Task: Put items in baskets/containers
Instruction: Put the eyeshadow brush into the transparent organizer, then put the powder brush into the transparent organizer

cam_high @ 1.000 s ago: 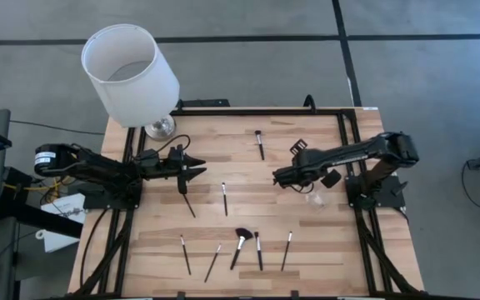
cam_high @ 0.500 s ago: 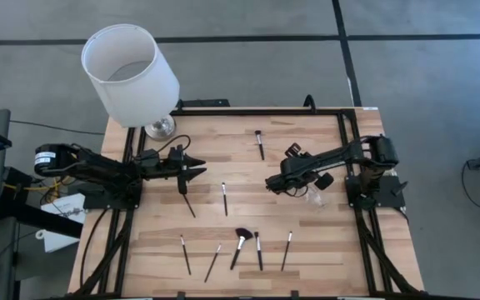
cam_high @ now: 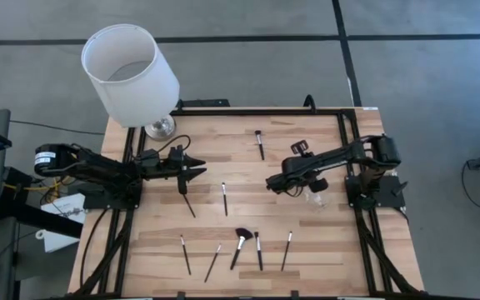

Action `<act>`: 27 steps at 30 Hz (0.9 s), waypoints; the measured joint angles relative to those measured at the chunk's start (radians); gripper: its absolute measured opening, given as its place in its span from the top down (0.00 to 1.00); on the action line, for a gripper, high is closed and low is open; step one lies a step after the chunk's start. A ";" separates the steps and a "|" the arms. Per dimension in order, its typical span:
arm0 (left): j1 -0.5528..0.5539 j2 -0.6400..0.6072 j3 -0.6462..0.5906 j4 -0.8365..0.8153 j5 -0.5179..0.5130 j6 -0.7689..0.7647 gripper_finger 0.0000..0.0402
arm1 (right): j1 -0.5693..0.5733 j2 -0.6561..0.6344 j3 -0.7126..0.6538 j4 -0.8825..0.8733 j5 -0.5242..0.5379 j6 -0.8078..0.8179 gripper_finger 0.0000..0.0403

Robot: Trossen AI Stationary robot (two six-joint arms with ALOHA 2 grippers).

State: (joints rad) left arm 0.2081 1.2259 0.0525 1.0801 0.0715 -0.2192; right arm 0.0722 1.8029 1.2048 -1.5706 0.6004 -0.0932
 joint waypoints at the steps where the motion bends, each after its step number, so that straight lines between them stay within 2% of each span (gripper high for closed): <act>1: 0.000 0.000 0.000 0.000 0.000 0.000 0.66 | 0.003 -0.009 0.000 0.000 -0.001 0.031 0.87; 3: 0.000 0.000 0.000 0.000 0.000 0.000 0.66 | 0.008 -0.032 0.001 0.000 -0.006 0.086 0.87; 10: 0.000 0.000 0.000 0.000 0.000 0.000 0.66 | 0.030 -0.172 0.026 0.000 -0.135 0.203 0.87; 13: 0.000 0.000 0.000 0.000 0.000 0.000 0.66 | 0.046 -0.243 0.038 0.000 -0.139 0.293 0.87; 17: 0.000 0.000 0.000 0.000 0.000 0.000 0.66 | 0.070 -0.314 0.055 0.055 -0.084 0.437 0.87; 20: 0.000 0.000 0.000 0.000 0.000 0.000 0.66 | 0.081 -0.349 0.055 0.186 -0.021 0.518 0.87; 23: 0.000 0.000 0.000 0.001 0.000 0.001 0.66 | 0.080 -0.365 0.055 0.376 0.049 0.526 0.87; 27: 0.000 0.000 0.000 0.001 0.000 0.001 0.66 | 0.052 -0.347 0.055 0.680 0.097 0.386 0.86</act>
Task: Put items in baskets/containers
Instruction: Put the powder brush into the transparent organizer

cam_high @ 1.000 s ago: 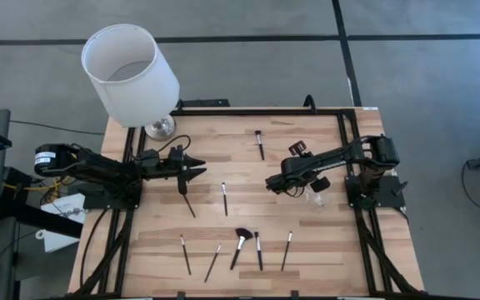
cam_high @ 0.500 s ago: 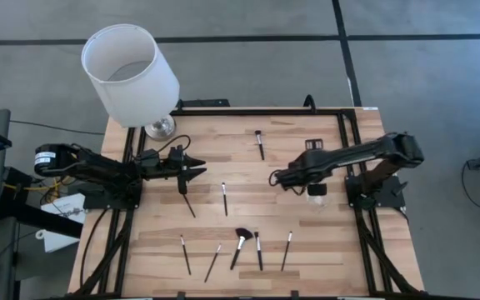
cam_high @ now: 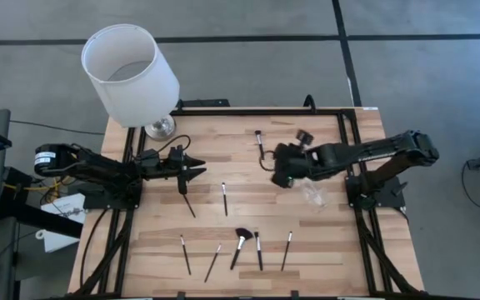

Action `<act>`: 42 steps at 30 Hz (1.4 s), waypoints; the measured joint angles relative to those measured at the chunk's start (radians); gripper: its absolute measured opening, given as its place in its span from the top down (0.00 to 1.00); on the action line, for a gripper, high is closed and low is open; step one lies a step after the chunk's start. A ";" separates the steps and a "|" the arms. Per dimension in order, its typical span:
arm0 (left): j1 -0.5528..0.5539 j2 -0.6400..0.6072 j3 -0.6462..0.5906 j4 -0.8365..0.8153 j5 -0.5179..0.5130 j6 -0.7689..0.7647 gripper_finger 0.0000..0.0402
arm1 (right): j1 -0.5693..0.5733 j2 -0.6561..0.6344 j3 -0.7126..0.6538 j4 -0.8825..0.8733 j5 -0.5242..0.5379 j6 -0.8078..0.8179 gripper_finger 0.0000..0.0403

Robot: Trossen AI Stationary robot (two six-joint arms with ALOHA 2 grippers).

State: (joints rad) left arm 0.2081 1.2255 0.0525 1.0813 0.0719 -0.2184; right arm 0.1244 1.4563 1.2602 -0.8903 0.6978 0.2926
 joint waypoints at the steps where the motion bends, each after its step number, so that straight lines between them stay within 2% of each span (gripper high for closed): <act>1: 0.000 0.000 0.000 0.000 0.000 0.000 0.66 | -0.013 0.014 0.000 0.080 0.001 -0.058 0.86; 5: 0.000 0.000 0.000 0.005 0.000 0.000 0.66 | -0.086 0.088 0.000 0.312 -0.016 -0.211 0.80; 9: 0.000 0.000 0.000 0.004 0.000 0.000 0.66 | -0.188 0.188 0.000 0.410 -0.078 -0.212 0.68; 11: 0.000 0.000 0.000 0.004 0.000 0.000 0.66 | -0.238 0.243 -0.001 0.413 -0.086 -0.152 0.61; 14: 0.000 0.000 0.000 0.004 0.000 0.000 0.66 | -0.315 0.341 -0.001 0.432 -0.100 0.068 0.52; 18: 0.000 0.000 0.000 0.001 0.000 0.000 0.66 | -0.395 0.466 -0.001 0.514 -0.142 0.244 0.46; 22: 0.000 0.000 0.000 0.000 0.000 0.000 0.66 | -0.415 0.567 -0.001 0.577 -0.158 0.308 0.46; 26: 0.000 0.000 0.000 0.000 0.000 0.000 0.66 | -0.412 0.625 -0.001 0.569 -0.158 0.337 0.48; 36: 0.000 0.000 0.000 -0.001 0.000 0.000 0.66 | -0.386 0.644 -0.007 0.572 -0.081 0.545 0.52; 42: 0.000 0.000 0.000 -0.001 0.000 -0.012 0.66 | -0.371 0.681 -0.087 0.753 -0.007 0.610 0.57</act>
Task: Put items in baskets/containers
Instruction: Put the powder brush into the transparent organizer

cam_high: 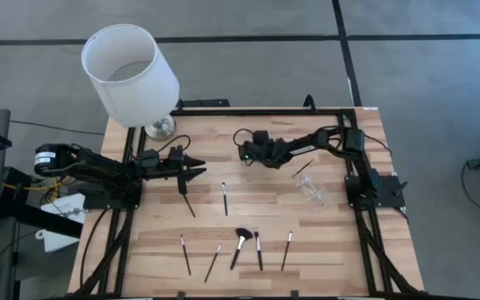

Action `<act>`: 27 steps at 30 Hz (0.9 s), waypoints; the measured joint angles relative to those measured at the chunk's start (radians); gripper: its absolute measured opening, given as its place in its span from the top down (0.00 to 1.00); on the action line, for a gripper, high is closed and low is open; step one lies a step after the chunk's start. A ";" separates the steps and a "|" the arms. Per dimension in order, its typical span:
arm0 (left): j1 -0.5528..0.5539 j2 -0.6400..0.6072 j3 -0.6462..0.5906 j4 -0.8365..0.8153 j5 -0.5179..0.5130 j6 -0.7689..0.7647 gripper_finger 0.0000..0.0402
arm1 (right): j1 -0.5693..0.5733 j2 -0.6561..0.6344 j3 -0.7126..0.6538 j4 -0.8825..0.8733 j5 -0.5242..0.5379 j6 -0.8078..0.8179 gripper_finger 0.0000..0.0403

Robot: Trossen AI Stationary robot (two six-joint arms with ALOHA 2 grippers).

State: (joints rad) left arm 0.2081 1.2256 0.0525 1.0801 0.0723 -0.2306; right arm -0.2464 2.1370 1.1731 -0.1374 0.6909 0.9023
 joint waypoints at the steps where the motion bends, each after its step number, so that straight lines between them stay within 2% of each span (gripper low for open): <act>1: 0.000 0.000 0.000 0.000 0.000 -0.009 0.66 | 0.003 0.013 -0.007 0.029 0.025 0.005 0.58; 6: 0.000 0.000 0.000 0.000 0.000 -0.015 0.66 | 0.022 0.068 -0.011 0.098 0.120 0.005 0.68; 12: 0.000 0.000 0.000 0.000 0.000 -0.015 0.66 | 0.035 0.079 -0.009 0.084 0.144 0.004 0.91; 17: 0.000 0.000 0.000 0.000 0.000 -0.015 0.66 | 0.036 0.070 -0.019 0.136 0.145 -0.093 0.91; 20: 0.000 0.000 0.000 0.000 0.000 -0.015 0.66 | 0.041 0.030 -0.022 0.161 0.097 -0.141 0.88; 23: 0.000 0.000 0.000 0.000 0.000 -0.014 0.66 | 0.061 -0.043 -0.028 0.149 0.048 -0.220 0.89; 27: 0.000 0.000 0.000 0.000 0.000 -0.015 0.66 | 0.106 -0.198 -0.019 0.124 0.043 -0.329 0.91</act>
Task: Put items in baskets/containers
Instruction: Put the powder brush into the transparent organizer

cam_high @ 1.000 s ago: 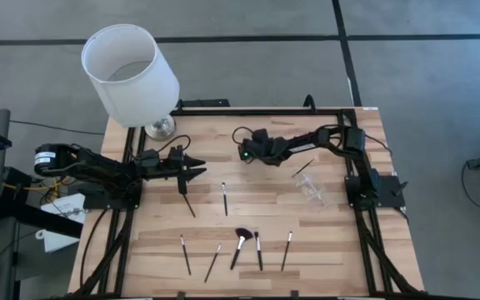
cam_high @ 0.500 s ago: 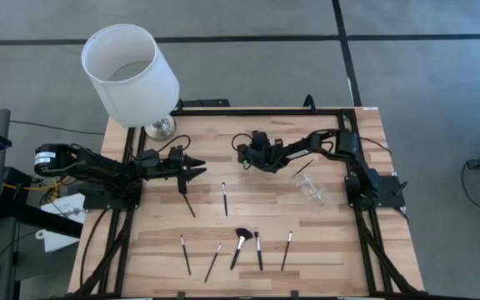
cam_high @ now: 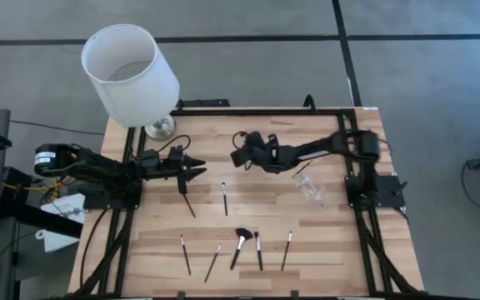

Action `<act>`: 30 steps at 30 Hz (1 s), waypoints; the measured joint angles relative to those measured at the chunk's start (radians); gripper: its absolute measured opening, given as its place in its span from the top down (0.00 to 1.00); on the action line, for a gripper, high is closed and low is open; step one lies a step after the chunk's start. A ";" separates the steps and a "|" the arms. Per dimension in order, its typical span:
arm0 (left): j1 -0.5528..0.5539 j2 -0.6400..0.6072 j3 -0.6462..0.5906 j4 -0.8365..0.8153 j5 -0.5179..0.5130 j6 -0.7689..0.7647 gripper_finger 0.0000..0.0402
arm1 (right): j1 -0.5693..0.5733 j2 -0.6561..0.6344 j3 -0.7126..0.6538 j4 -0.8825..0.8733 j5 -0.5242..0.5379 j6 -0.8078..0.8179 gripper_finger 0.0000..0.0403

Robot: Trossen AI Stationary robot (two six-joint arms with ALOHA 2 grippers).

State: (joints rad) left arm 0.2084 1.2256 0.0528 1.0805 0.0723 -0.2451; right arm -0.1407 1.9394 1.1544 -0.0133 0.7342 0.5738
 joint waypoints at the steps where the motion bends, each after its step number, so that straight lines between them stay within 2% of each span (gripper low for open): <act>1: 0.000 0.000 0.000 0.000 0.000 0.000 0.66 | 0.014 -0.033 -0.001 -0.023 0.009 -0.022 0.91; 7: 0.000 0.000 0.000 0.000 0.000 -0.003 0.66 | 0.153 -0.253 0.001 -0.159 0.135 -0.095 0.88; 11: 0.000 0.000 0.000 0.000 0.000 -0.003 0.66 | 0.301 -0.361 0.000 -0.374 0.347 -0.017 0.89; 16: 0.000 0.000 0.000 0.000 0.000 -0.004 0.66 | 0.507 -0.389 -0.001 -0.753 0.584 0.370 0.90; 19: 0.000 0.000 0.000 0.000 0.000 -0.004 0.66 | 0.603 -0.360 -0.005 -1.001 0.683 0.706 0.87; 21: 0.000 0.000 0.000 0.000 0.000 -0.005 0.66 | 0.637 -0.332 -0.031 -1.105 0.725 0.920 0.87; 23: 0.000 0.000 0.000 0.004 0.000 -0.007 0.66 | 0.656 -0.301 -0.078 -1.170 0.739 1.077 0.88; 27: 0.000 0.000 0.000 0.007 0.000 -0.007 0.66 | 0.660 -0.245 -0.199 -1.180 0.763 1.294 0.91; 30: 0.000 0.000 0.000 0.011 0.000 -0.007 0.66 | 0.653 -0.216 -0.284 -1.178 0.825 1.459 0.90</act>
State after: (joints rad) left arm 0.2081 1.2255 0.0528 1.0912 0.0723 -0.2525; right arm 0.5119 1.7236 0.8703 -1.1914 1.5593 2.0324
